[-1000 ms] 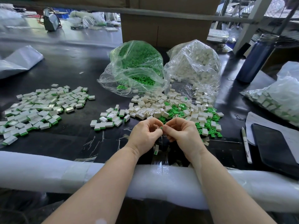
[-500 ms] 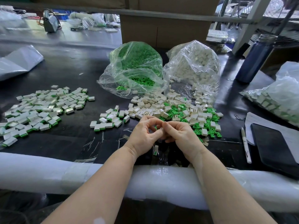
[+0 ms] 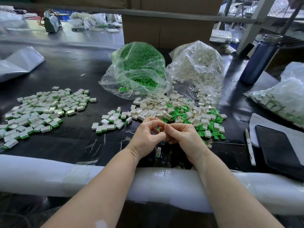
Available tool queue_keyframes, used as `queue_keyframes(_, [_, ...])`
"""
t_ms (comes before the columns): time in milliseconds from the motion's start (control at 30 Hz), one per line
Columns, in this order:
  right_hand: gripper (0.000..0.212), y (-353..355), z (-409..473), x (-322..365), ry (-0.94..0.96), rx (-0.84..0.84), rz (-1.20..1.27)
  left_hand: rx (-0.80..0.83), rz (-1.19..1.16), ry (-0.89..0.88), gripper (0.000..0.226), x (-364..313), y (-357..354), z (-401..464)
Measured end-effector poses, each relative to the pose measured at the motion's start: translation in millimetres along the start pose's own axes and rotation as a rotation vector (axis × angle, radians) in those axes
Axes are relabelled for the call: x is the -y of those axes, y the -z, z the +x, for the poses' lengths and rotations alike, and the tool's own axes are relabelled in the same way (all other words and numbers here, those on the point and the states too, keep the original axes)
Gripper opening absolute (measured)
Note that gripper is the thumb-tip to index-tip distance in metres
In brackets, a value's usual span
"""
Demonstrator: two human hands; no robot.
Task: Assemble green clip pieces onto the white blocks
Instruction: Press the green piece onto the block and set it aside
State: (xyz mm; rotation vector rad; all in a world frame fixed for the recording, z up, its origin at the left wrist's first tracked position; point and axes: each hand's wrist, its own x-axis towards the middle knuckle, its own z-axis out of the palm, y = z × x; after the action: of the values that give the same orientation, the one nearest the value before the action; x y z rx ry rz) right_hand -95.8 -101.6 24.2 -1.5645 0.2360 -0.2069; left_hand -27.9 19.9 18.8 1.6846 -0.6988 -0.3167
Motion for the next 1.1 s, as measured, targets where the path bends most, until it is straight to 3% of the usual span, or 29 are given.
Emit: queue_keyframes(1100, [0.015, 1.1, -0.2, -2.9, 0.008, -0.063, 0.023, 0.100, 0.221, -0.048, 0.029, 4.5, -2.1, 0.2])
